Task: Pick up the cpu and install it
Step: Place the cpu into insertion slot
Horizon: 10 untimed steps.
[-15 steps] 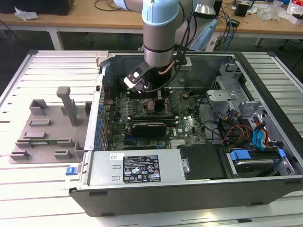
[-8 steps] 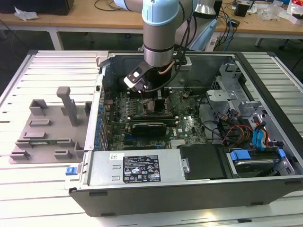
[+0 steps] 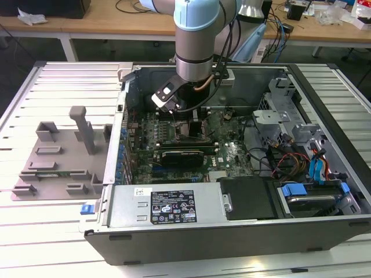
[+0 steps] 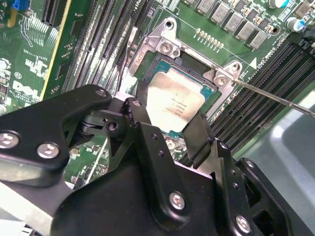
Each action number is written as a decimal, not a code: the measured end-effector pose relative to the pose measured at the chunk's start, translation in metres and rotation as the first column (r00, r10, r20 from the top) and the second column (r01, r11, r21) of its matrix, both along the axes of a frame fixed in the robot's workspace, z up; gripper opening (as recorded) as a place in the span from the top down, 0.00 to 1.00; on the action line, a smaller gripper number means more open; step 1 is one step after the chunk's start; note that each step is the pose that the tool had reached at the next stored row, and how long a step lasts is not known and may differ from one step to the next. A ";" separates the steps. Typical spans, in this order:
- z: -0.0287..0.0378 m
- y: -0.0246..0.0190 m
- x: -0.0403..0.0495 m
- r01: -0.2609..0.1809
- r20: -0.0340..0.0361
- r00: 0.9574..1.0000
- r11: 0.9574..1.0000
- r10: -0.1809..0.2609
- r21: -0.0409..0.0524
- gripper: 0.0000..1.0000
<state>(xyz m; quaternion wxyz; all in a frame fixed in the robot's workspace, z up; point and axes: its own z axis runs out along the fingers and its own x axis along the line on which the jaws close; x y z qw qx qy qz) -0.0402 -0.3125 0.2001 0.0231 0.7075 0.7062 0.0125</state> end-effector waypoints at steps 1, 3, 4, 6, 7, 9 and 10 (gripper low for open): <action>0.0000 0.0000 0.0000 0.000 0.000 1.000 1.000 0.000 0.000 0.47; 0.0001 0.0000 0.0000 0.000 0.000 1.000 1.000 0.000 0.000 0.47; 0.0002 0.0000 0.0000 0.000 0.000 1.000 1.000 0.000 0.000 0.47; 0.0003 0.0000 0.0000 0.000 0.000 1.000 1.000 0.000 0.000 0.47; 0.0004 0.0000 0.0000 0.000 0.000 1.000 1.000 0.000 0.000 0.47; 0.0005 0.0001 0.0000 0.000 0.000 1.000 1.000 0.000 0.000 0.47; 0.0006 0.0000 0.0000 0.000 0.000 1.000 1.000 0.000 -0.001 0.47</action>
